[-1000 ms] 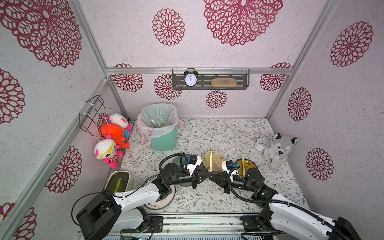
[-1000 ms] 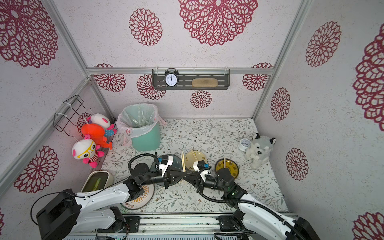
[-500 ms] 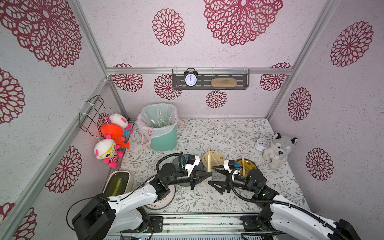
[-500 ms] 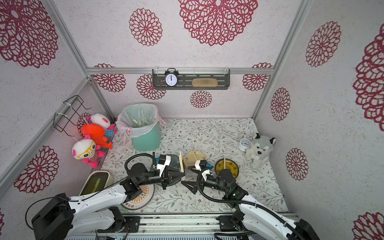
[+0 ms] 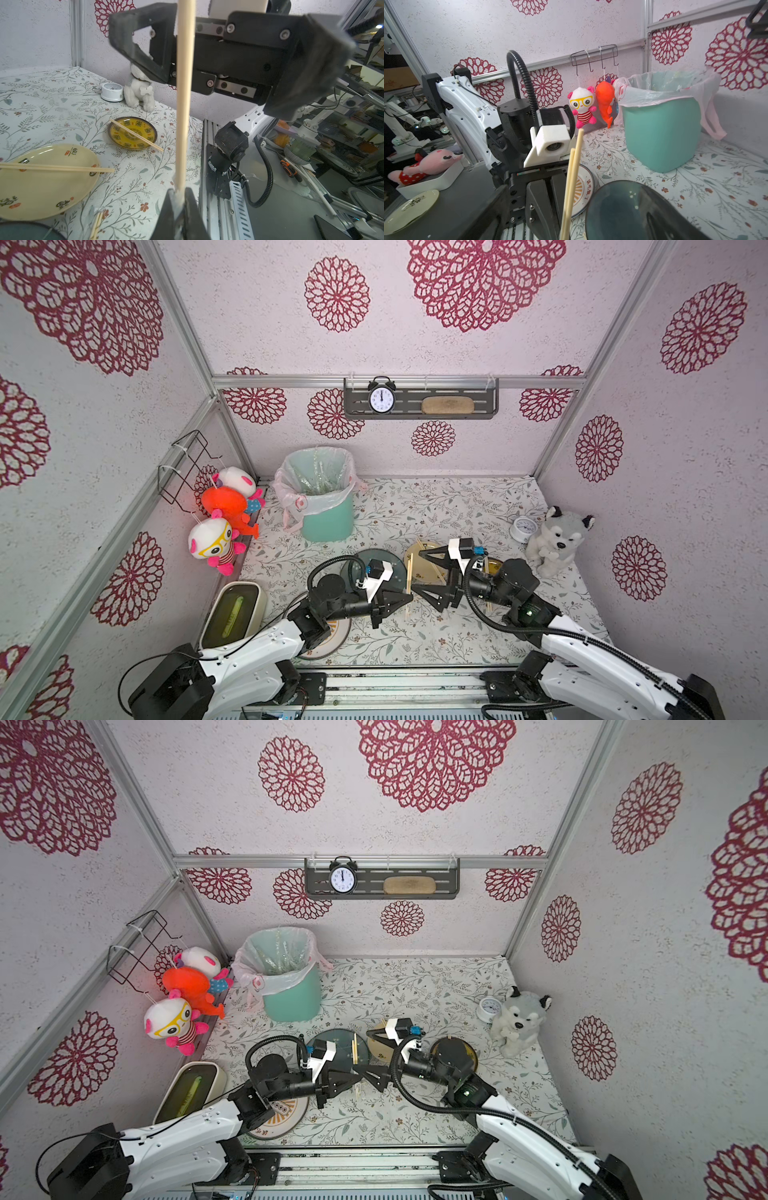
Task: Remove the packaging of disposable chopsticks
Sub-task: Remove the packet bag from the disposable chopsticks.
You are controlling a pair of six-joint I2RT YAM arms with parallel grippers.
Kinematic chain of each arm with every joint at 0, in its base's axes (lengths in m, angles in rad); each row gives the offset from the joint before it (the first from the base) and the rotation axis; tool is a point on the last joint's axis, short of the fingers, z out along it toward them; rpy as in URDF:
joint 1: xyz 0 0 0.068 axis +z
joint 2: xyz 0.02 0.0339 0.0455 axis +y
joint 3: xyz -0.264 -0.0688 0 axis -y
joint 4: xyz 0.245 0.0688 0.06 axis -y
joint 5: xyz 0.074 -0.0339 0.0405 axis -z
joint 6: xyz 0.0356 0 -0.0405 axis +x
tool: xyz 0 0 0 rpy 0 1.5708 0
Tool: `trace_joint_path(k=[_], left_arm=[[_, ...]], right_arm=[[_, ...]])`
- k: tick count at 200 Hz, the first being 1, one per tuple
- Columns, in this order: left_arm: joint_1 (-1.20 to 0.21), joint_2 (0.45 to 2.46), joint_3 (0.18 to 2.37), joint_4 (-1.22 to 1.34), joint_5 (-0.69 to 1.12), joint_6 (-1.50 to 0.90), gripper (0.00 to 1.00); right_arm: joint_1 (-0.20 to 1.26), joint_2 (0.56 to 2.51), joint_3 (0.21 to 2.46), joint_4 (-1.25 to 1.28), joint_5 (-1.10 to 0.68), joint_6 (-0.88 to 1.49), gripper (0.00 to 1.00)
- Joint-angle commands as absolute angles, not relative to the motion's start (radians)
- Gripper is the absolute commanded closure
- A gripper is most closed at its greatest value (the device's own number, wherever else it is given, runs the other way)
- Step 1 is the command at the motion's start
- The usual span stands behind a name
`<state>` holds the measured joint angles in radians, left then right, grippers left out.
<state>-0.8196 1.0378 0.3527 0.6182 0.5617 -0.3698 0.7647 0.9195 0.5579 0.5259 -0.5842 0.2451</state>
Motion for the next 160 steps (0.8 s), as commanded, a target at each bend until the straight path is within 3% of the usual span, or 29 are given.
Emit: trace_joint_path(k=[1, 43, 70, 106, 115, 160], left_arm=[[-0.807, 1.013, 0.343, 0.619, 0.557, -0.354, 1.00], [-0.798, 1.003, 0.334, 0.619, 0.565, -0.356, 1.00], [-0.798, 0.991, 0.326, 0.620, 0.568, -0.357, 1.00], [-0.795, 0.983, 0.325, 0.613, 0.569, -0.358, 1.00], [-0.793, 0.984, 0.328, 0.605, 0.568, -0.358, 1.00], [-0.793, 1.000, 0.333, 0.564, 0.548, -0.356, 0.99]], right_arm=[[0.762, 0.984, 0.603, 0.578, -0.668, 0.254, 0.17], [0.764, 1.070, 0.626, 0.640, -0.744, 0.286, 0.57], [0.764, 1.070, 0.611, 0.660, -0.740, 0.290, 0.75], [0.765, 1.060, 0.588, 0.678, -0.735, 0.296, 0.91], [0.765, 1.060, 0.586, 0.676, -0.732, 0.295, 1.00], [0.765, 1.047, 0.597, 0.683, -0.715, 0.288, 1.00]])
